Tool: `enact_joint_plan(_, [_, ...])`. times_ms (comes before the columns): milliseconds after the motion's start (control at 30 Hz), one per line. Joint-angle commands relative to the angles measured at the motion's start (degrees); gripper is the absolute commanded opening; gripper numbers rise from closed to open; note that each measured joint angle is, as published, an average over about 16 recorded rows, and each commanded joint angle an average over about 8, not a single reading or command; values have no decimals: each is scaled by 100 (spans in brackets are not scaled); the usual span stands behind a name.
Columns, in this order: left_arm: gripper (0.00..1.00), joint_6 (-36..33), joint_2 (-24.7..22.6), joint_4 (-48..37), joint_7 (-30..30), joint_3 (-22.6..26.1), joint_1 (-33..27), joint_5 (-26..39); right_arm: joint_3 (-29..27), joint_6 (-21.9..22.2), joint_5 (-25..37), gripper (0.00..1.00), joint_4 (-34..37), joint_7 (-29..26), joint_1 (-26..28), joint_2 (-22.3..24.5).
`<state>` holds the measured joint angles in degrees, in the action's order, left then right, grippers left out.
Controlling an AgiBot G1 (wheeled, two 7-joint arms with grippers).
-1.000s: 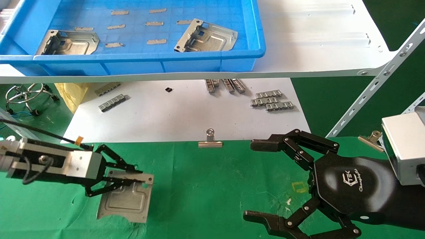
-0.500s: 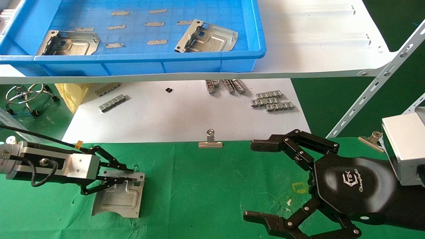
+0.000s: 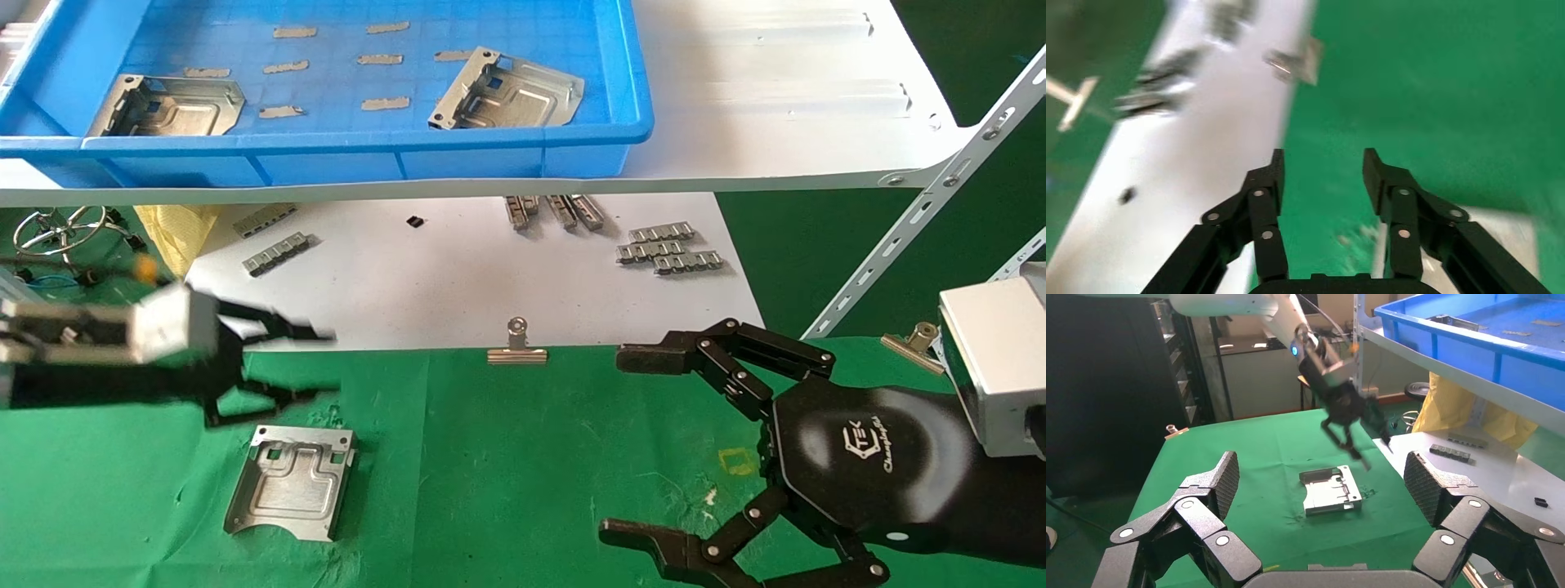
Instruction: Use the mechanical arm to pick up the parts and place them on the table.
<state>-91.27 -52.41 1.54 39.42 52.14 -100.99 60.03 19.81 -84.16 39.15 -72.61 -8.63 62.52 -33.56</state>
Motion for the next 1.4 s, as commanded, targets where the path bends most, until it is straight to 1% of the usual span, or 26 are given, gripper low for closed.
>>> enact_joint_plan(33, [100,-1,101,-48,-284,-221,102,-336,0,0,0,100,0,0,0,0])
enact_joint_plan(133, [100,3,170,-138,-518,-426,246,-644,0,1,0,100,1,0,-1,0])
enact_joint_plan(233, [100,2,196,-180,-596,-504,311,-772,0,1,-1,100,1,0,-1,1])
enact_joint_plan(467, [100,9,183,-106,-531,-463,288,-679,0,1,-1,100,1,1,-1,1])
enact_joint_plan(600, [100,25,225,98,-645,-541,382,-697,0,1,-1,100,2,1,-1,1])
enact_joint_plan(1400, [100,240,836,2968,-2411,-1781,1820,-1149,3,0,-2,100,3,2,0,1])
